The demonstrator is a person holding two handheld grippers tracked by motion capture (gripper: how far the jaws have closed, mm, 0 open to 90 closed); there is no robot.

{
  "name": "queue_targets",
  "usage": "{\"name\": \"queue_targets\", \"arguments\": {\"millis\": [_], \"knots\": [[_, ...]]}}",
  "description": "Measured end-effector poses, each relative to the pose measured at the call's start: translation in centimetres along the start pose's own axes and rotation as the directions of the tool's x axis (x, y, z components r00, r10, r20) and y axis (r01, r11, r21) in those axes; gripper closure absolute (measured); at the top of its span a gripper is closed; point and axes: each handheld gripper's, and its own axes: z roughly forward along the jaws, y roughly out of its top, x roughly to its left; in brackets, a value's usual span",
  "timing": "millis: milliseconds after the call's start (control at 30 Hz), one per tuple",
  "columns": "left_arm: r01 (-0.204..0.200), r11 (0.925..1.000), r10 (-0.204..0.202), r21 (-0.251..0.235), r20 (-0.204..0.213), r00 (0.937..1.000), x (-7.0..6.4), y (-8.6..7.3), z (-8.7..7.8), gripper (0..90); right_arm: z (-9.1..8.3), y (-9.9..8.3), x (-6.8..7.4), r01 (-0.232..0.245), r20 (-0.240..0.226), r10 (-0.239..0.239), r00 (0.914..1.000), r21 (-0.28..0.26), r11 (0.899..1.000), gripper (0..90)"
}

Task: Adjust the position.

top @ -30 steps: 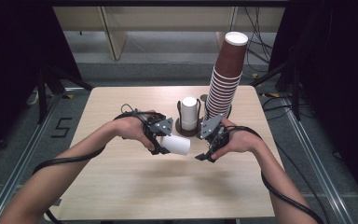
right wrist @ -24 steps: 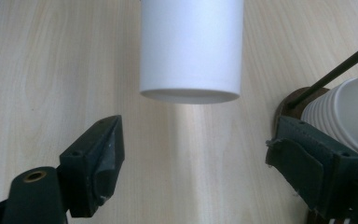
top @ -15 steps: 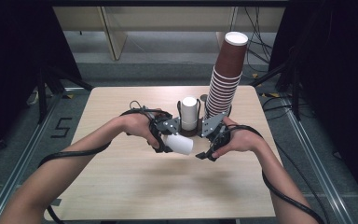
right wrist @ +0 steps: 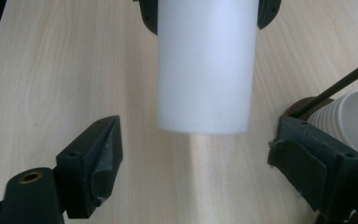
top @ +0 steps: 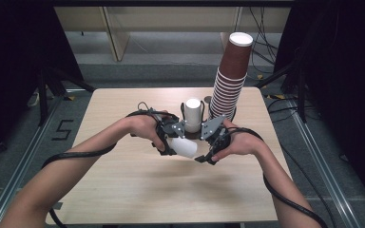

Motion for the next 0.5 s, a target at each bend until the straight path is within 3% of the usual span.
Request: {"name": "queue_targets", "arguments": {"millis": [133, 167, 233, 300, 367, 500], "knots": [[-0.008, 0.9998, 0.008, 0.016, 0.0, 1.0, -0.2, 0.3, 0.1, 31.1, 0.2, 0.2, 0.1, -0.017, -0.004, 0.017, 0.9998, -0.013, 1.0, 17.0], [-0.007, 0.9999, 0.007, 0.014, 0.0, 1.0, -0.3, 0.3, 0.1, 31.0, 0.2, 0.3, 0.4, -0.047, -0.003, 0.047, 0.9989, -0.004, 0.999, 17.1], [-0.009, 0.9999, 0.009, 0.012, -0.003, 1.0, -0.2, 0.3, 0.0, 31.0, 0.4, 0.6, 0.2, -0.008, 0.0, 0.008, 1.0, -0.019, 1.0, 17.1], [-0.006, 0.9999, 0.006, 0.011, -0.005, 1.0, -0.2, 0.3, 0.0, 31.0, 0.5, 0.9, 0.5, -0.045, -0.004, 0.045, 0.999, -0.014, 0.999, 17.1], [-0.005, 0.9999, 0.005, 0.01, -0.008, 1.0, -0.3, 0.3, -0.1, 31.0, 0.8, 1.2, 0.2, 0.009, 0.009, -0.009, 0.9999, -0.025, 1.0, 17.1], [-0.014, 0.9998, 0.014, 0.01, -0.008, 0.9999, -0.3, 0.2, -0.3, 31.0, 1.4, 1.7, 0.2, -0.002, -0.004, 0.002, 1.0, -0.028, 1.0, 17.1]]}}
